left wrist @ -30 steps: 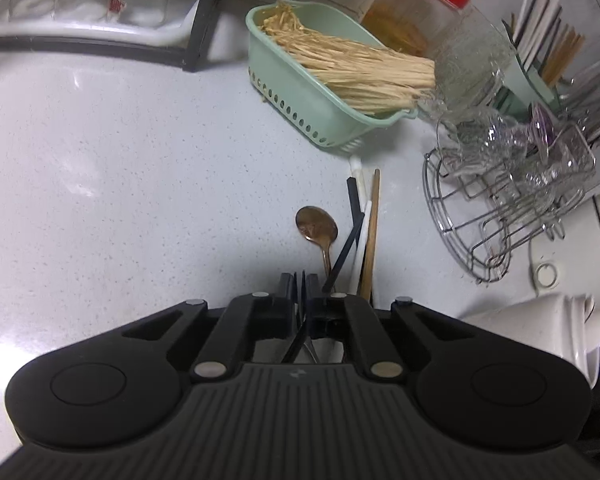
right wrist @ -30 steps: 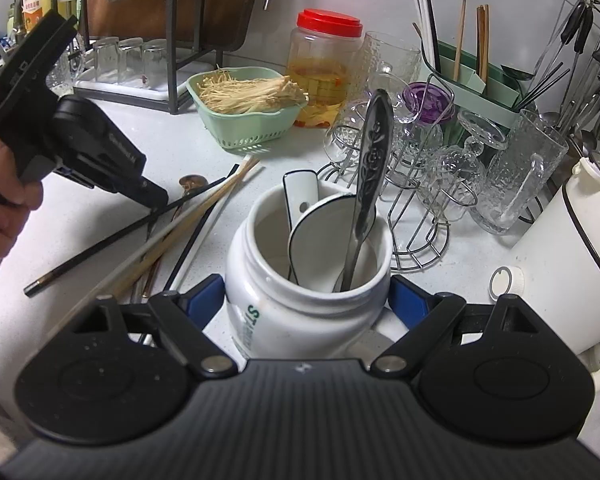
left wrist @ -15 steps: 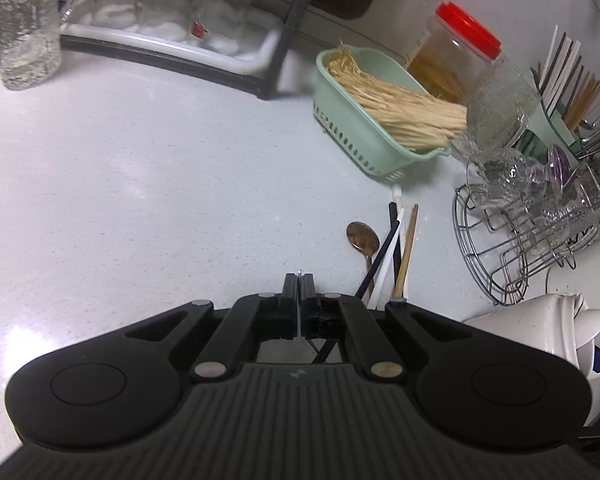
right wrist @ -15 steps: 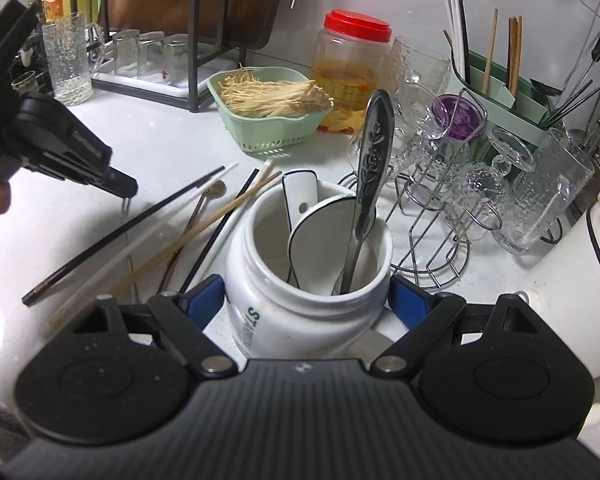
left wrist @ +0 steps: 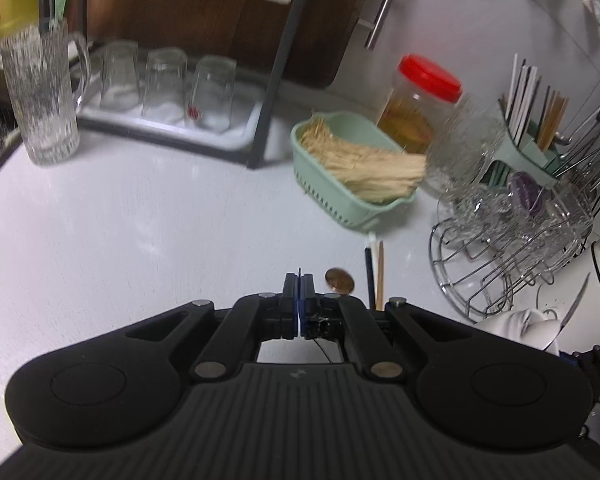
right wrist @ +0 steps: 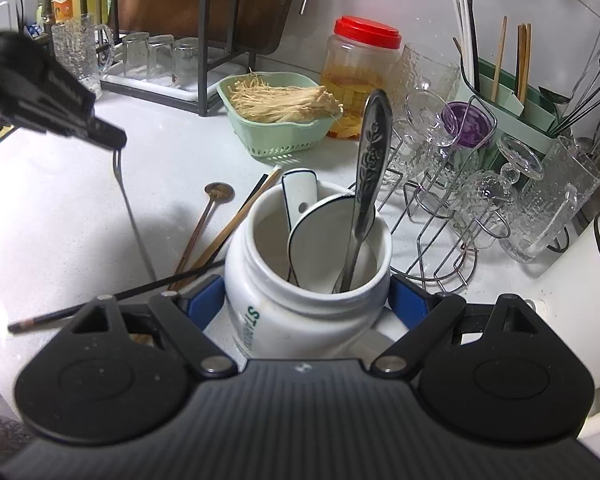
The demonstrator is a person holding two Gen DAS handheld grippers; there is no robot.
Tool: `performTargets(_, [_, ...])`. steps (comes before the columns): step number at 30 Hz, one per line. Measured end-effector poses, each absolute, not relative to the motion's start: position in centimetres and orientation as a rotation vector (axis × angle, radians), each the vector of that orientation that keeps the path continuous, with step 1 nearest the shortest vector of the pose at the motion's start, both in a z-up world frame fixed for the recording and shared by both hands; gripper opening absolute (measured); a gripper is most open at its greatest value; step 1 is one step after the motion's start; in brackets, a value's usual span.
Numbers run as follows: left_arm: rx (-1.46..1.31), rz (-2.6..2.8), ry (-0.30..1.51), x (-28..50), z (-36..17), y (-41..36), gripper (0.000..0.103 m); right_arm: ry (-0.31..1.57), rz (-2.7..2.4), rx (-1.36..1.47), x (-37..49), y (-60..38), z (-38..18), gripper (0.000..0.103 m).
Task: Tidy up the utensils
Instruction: 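Lift the metal fork with the left tool up off the counter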
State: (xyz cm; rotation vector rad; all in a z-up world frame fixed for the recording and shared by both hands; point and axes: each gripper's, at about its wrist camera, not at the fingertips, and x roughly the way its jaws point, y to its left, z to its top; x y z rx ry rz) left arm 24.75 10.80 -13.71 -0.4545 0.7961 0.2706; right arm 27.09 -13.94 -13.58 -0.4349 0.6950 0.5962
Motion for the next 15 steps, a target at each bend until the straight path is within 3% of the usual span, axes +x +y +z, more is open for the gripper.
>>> performTargets(15, [-0.406, 0.264, 0.729, 24.6, -10.2, 8.9, 0.001, 0.689, 0.605, -0.432, 27.0, -14.0, -13.6, 0.09])
